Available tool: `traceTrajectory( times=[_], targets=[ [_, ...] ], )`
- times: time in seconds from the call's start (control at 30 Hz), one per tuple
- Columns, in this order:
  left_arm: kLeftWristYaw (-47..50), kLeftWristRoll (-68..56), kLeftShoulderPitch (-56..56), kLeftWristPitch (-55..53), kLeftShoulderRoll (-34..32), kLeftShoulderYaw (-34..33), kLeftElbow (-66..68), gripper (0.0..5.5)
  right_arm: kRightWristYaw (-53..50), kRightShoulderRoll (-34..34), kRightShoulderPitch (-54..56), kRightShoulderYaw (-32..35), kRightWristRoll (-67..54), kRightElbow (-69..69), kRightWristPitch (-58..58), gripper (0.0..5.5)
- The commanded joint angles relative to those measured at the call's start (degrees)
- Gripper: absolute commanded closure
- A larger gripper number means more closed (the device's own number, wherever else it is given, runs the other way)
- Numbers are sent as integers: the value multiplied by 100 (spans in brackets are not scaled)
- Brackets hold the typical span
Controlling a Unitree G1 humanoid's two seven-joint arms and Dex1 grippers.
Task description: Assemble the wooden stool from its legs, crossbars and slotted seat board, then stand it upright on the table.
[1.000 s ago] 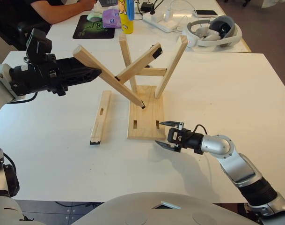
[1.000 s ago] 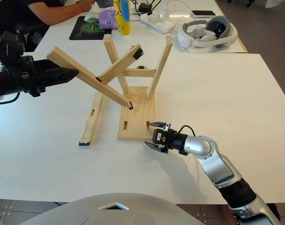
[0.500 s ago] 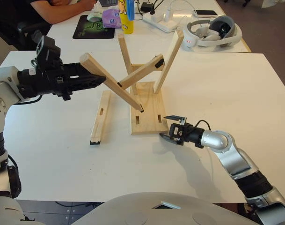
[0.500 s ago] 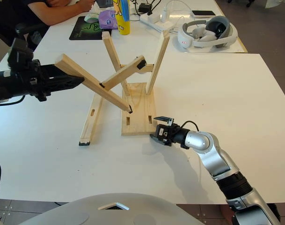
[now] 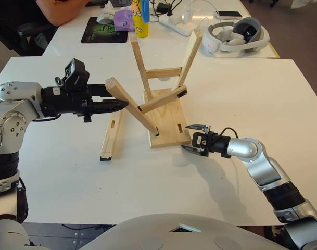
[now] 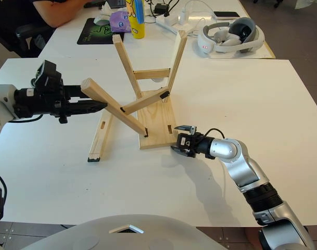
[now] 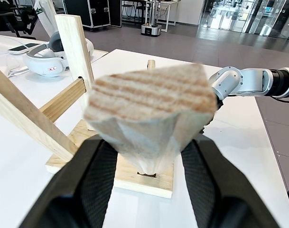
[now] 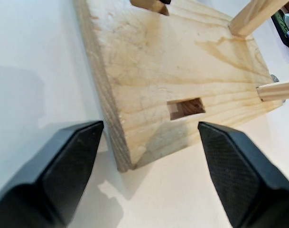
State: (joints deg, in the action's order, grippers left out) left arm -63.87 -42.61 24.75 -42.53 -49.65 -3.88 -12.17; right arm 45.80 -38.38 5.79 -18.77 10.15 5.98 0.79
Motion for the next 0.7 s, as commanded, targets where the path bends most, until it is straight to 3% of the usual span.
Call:
traceTrajectory(
  times=[0.03, 0.7],
  targets=[
    [-9, 120, 134, 121, -4, -5, -92, 347, 130, 28, 12, -44, -29, -22, 77, 180],
    [-392, 734, -28, 430, -203, 419, 114, 347, 194, 68, 53, -69, 34, -15, 176, 180]
  ],
)
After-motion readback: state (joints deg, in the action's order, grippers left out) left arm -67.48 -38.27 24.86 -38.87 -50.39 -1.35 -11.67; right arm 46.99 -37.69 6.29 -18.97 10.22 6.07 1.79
